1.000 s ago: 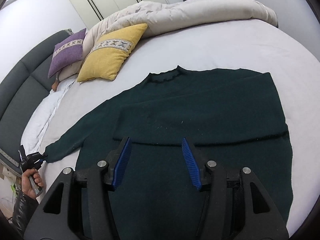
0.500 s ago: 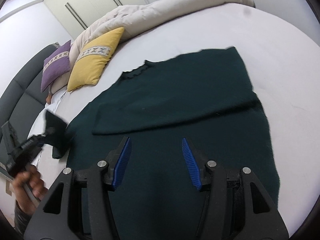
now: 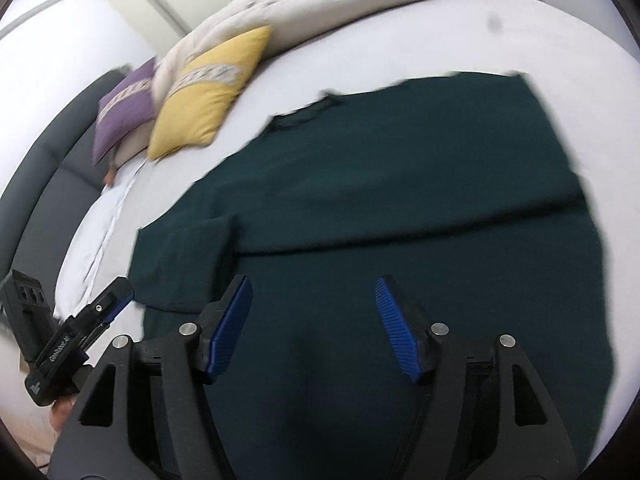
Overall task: Fold small clothes
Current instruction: 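Grasp the other sleeve with the left gripper and lift it, then fold the sleeve over the body with the left gripper and release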
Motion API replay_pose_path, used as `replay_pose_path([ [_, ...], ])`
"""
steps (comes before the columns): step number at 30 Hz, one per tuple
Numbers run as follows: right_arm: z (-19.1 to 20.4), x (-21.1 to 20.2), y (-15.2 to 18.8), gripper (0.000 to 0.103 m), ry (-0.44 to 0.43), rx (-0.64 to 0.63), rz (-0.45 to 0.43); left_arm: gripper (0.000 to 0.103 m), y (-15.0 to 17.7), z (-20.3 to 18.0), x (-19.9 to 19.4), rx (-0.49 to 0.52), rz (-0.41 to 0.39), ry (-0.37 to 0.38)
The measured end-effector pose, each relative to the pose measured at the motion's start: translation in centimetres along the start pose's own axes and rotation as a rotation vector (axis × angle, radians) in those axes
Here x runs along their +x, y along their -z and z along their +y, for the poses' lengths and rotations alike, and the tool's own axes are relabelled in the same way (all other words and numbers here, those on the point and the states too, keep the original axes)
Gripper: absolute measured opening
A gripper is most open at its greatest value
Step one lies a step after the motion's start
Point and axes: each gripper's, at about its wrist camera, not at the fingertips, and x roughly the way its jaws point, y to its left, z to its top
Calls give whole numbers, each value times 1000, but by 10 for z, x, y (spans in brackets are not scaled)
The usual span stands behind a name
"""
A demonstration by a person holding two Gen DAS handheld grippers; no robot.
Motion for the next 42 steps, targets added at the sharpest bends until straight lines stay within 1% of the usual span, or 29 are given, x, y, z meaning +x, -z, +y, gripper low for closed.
replay_pose_path([
  [4, 47, 49, -13, 63, -20, -53, 77, 67, -3, 42, -11, -76, -5, -41],
  [6, 65, 82, -14, 62, 16, -84, 152, 67, -3, 57, -14, -104, -4, -53],
  [7, 72, 100, -14, 52, 28, -98, 193, 67, -4, 64, -13, -111, -5, -58],
  [8, 76, 110, -15, 35, 47, -114, 207, 67, -5, 66, -14, -115, -5, -62],
  [9, 81, 115, -16, 28, 76, -136, 205, 67, -5, 69, -14, -118, -5, -67],
  [10, 85, 115, -19, 17, 81, -143, 199, 67, -5, 72, -14, -122, -7, -70],
  [11, 88, 111, -22, 6, 67, -144, 192, 67, -6, 74, -14, -126, -10, -73],
  [14, 99, 80, -34, 6, 60, -213, 117, 67, -13, 79, -8, -148, -15, -87],
  [16, 98, 55, -48, 6, 43, -230, 68, 67, -19, 83, -8, -157, -22, -88],
  [18, 85, 30, -67, 6, 52, -229, 12, 67, -28, 81, -4, -144, -29, -99],
  [19, 77, 24, -73, 6, 62, -223, -2, 67, -32, 79, -1, -134, -27, -107],
  [21, 47, 17, -87, 6, 98, -185, -10, 67, -39, 77, 7, -123, -14, -115],
  [23, 15, 21, -94, 6, 159, -147, -6, 67, -46, 73, 19, -110, 6, -133],
  [24, -5, 27, -96, 6, 181, -118, 13, 67, -49, 71, 28, -97, 23, -145],
  [25, -22, 36, -96, 6, 194, -82, 45, 67, -52, 69, 37, -84, 42, -161],
  [27, -43, 52, -94, 6, 198, -36, 83, 67, -57, 64, 58, -63, 75, -190],
  [31, -49, 56, -90, 6, 162, -17, 52, 67, -65, 52, 94, 9, 131, -262],
  [34, -50, 62, -96, 7, 161, -32, 52, 66, -67, 46, 117, 29, 174, -284],
  [36, -46, 60, -93, 7, 165, -48, 45, 45, -61, 42, 127, 66, 186, -303],
  [37, -48, 58, -91, 7, 165, -52, 41, 30, -60, 39, 130, 82, 189, -304],
  [38, -49, 54, -91, 7, 168, -58, 35, 21, -59, 37, 130, 91, 189, -297],
  [40, -49, 43, -90, 6, 172, -68, 17, 14, -58, 37, 126, 97, 177, -298],
  [42, -45, 37, -94, 6, 171, -71, -5, 13, -56, 45, 123, 71, 165, -291],
])
